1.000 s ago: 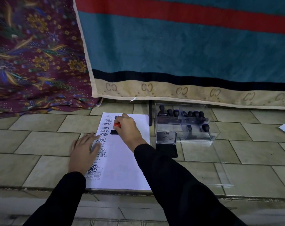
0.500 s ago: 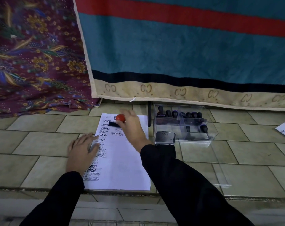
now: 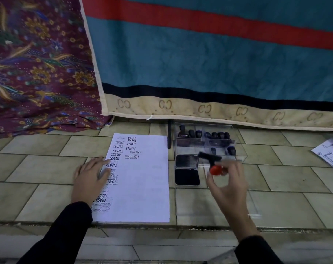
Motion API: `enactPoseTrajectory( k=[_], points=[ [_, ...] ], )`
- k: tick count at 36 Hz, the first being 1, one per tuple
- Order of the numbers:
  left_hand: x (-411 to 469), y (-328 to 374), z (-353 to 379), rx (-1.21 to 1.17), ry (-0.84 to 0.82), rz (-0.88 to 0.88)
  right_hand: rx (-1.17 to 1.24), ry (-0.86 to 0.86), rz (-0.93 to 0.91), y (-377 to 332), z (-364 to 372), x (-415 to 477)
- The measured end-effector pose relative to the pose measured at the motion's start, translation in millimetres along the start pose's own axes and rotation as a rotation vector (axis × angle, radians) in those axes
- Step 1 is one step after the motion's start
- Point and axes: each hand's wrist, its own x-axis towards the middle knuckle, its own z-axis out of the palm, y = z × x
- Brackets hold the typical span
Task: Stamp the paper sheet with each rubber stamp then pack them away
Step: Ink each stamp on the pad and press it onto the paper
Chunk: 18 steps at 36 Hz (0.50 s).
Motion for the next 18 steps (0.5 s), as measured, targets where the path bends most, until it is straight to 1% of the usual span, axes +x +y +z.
enactPoseTrajectory(
  k=[7, 15, 18],
  points=[
    [-0.6, 0.8, 0.7, -0.003, 0.021, 0.009, -0.036, -0.137, 0.056, 29.2, 1.5, -42.2],
    [-1.6, 5.4, -3.9, 0.009, 0.004, 0.004, -0.095, -0.263, 0.185, 33.2, 5.8, -38.3],
    [-1.1, 5.9, -4.2, 0.013, 0.004, -0.003, -0.078, -0.288, 0.249, 33.2, 8.1, -32.0]
  ],
)
